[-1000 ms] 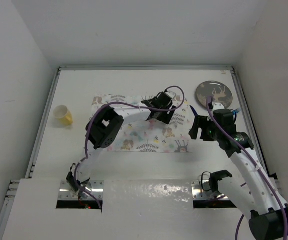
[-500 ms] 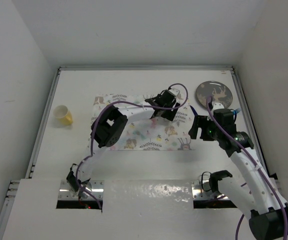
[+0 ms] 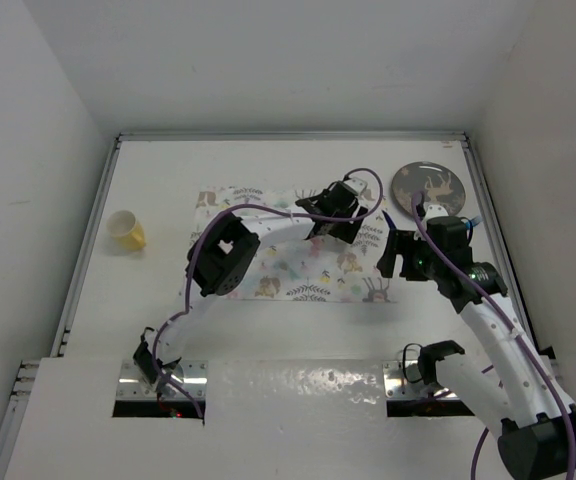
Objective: Set the dinner table for one person
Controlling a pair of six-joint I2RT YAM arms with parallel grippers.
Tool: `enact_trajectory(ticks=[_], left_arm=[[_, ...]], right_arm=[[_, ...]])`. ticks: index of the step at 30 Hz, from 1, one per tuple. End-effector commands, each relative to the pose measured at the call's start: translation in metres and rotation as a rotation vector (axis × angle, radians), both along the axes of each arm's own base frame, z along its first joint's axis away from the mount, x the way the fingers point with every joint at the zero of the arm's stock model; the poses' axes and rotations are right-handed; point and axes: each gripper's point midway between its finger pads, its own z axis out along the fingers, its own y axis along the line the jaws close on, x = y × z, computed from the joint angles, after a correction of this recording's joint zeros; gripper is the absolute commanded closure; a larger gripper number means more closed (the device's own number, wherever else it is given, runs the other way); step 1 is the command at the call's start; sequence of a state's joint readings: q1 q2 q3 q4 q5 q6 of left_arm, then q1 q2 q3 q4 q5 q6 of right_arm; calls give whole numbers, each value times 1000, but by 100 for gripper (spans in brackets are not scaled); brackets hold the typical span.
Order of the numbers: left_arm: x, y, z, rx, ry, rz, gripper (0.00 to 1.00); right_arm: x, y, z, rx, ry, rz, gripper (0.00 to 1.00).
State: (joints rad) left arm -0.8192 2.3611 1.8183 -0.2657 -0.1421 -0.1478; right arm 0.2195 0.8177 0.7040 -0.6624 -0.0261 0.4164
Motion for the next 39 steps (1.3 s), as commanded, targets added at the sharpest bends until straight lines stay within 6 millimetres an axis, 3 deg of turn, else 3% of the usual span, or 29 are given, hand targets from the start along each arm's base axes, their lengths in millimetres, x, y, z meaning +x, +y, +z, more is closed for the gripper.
enact_trajectory(ticks=[1,18,22,39], left_arm=[[-15,-13,-18,-17,68,-12,24],[-14,-12,-30,-54,128,130,24],[-12,-10,-40,-43,142,159,24],[16,2,-48,-72,175,239,24]], right_arm=[[9,1,22,-2,-67,11,16],[1,0,28,-6,-77,25,16],[1,0,33,-9,-86,29,16],[-4,-5,36,-27,-98,25,15]])
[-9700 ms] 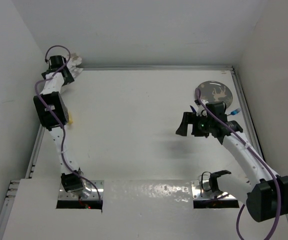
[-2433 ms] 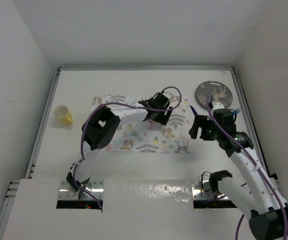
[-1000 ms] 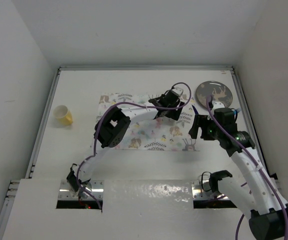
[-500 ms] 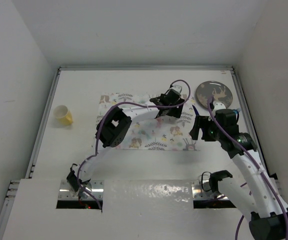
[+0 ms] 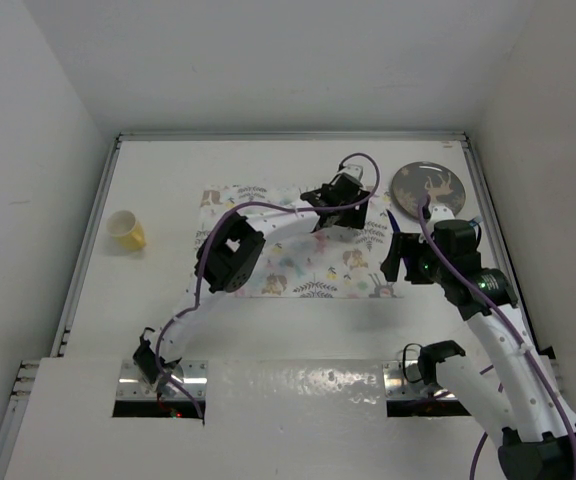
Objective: Set the dinner table for one person
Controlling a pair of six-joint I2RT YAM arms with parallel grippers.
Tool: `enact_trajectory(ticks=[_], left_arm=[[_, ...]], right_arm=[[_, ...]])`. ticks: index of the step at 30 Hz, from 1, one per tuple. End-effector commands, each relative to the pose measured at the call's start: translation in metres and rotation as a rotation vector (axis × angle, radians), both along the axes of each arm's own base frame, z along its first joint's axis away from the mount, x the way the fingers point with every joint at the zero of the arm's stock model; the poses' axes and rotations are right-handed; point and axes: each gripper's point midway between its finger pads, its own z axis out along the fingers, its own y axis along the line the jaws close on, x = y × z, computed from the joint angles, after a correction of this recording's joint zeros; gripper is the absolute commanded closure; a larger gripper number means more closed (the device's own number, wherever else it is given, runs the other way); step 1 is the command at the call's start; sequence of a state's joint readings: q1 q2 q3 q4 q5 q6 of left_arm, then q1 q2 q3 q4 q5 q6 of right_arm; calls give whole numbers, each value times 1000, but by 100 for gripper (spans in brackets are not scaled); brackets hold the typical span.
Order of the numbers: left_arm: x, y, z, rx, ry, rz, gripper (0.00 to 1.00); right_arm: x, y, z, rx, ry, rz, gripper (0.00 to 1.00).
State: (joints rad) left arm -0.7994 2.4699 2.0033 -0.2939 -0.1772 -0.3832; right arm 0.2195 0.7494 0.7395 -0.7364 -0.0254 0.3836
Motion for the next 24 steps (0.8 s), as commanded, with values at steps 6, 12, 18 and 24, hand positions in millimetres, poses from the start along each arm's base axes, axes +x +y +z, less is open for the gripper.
enact_trajectory(ticks=[6,12,18,24], left_arm=[[-10,20,-22,40,104,21,23],[8,41,50,-7,16,58,20],[22,103,123,-63,-22,143,18],[-3,197,139,-3,-10,245,15]], right_arm=[[13,0,25,0,-86,-7,15],[31,-10,34,-21,-127,-92,15],[60,-27,41,-36,-170,-237,16],[92,-57,16,135,-138,-409,16]])
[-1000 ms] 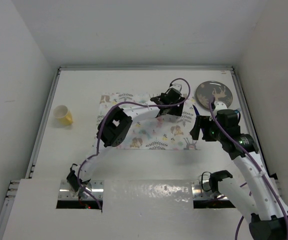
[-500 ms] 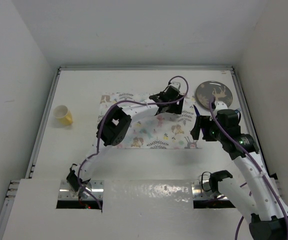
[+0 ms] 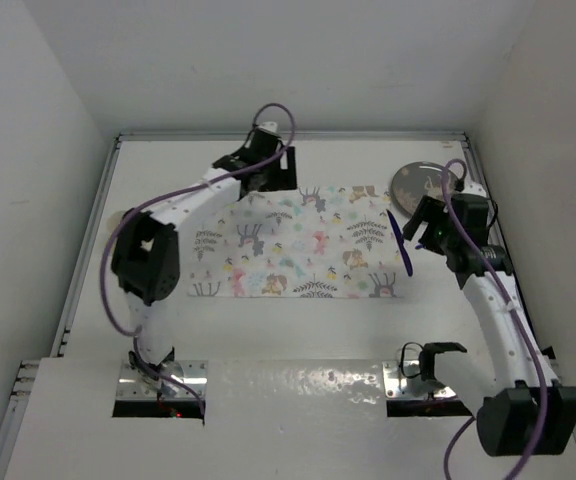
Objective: Set the dinner table for one person
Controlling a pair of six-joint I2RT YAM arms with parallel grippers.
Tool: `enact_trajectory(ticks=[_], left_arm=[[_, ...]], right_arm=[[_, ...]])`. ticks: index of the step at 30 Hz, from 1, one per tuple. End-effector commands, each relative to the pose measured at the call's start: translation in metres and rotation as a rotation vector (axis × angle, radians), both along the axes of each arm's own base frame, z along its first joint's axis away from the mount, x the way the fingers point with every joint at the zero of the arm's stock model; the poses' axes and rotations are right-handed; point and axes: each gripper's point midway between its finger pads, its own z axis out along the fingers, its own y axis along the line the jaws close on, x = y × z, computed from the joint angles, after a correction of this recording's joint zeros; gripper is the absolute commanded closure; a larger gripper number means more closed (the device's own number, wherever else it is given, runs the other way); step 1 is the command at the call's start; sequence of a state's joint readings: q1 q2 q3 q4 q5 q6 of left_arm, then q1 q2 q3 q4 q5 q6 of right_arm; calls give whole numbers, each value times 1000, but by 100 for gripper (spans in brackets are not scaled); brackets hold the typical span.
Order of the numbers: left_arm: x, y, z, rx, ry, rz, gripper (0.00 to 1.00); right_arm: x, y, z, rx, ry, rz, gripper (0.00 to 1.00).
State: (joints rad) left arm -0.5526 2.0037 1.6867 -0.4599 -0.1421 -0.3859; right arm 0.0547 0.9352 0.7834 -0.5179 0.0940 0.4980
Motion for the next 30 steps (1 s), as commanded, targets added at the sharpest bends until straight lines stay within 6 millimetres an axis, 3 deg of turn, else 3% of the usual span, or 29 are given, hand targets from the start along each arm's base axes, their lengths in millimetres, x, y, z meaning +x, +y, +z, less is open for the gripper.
enact_trajectory(ticks=[1,2,4,5,6,7,8,10,11,14,20,30], left_arm=[[-19,42,29,22,-33,30,14],[-29,63,30,26,-23,54,14],[-39,84,30,24,-15,76,12],[-46,96,45,4,-45,92,12],[-56,114,30,15,-10,113,12],[-61,123,44,-5,-48,121,11],[-70,135,31,6,-22,132,10],[-80,146,40,3,-50,139,8],[-88,151,32,10,-33,139,7],[-99,158,32,9,-48,121,3],[-123,172,2,41,-31,119,0],[-123,171,-1,18,-71,111,0]], right_arm=[[32,-20,7,124,-104,-116,16],[36,-24,-5,147,-78,-147,16],[48,-33,-5,211,-109,-168,17],[51,-35,-11,257,-106,-194,17],[61,-40,-13,286,-134,-206,17],[63,-45,-18,344,-135,-238,18],[66,-50,-21,368,-139,-257,18],[73,-62,-29,419,-148,-298,19],[77,-68,-28,423,-167,-307,20],[85,-86,-36,436,-179,-355,23],[103,-104,-58,479,-162,-403,34],[127,-115,-89,532,-162,-430,43]])
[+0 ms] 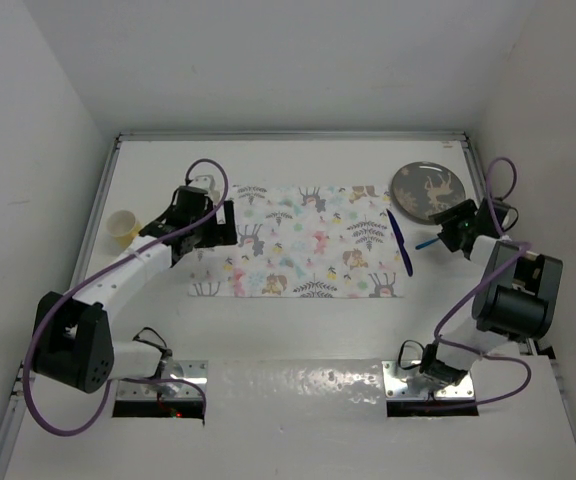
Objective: Set the dinner table for one person
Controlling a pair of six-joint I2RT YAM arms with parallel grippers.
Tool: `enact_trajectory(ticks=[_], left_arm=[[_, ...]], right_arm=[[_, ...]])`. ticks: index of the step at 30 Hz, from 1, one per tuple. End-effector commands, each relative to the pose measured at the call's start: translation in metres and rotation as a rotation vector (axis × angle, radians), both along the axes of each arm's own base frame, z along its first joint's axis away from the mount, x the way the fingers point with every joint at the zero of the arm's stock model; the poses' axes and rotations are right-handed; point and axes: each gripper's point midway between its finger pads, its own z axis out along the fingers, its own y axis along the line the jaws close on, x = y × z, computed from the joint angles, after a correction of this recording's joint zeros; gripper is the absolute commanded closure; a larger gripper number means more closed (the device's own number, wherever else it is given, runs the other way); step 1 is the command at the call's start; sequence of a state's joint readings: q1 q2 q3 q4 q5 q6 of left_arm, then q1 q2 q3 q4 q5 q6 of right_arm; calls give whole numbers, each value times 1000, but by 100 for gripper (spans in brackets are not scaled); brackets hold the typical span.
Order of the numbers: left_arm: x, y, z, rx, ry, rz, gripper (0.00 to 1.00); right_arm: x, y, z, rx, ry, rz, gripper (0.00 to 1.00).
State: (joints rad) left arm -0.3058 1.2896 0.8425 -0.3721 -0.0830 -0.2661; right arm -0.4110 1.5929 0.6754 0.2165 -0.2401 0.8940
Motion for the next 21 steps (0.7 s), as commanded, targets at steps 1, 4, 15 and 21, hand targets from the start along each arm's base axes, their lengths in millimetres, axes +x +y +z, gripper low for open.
enact_trajectory(ticks=[1,4,15,21], left_arm=[[15,-4,24,-36,-105,-13,0],[15,-5,22,-37,-102,-15,0],[14,-3,14,-25,-81,-8,0],[14,-1,10,-14,-70,-4,0]], right_arm=[[36,-14,30,-16,-143,-6,44],[42,-14,21,17,-140,-9,45],[56,-19,-14,121,-164,-95,46],[60,-23,-38,189,-163,-154,48]])
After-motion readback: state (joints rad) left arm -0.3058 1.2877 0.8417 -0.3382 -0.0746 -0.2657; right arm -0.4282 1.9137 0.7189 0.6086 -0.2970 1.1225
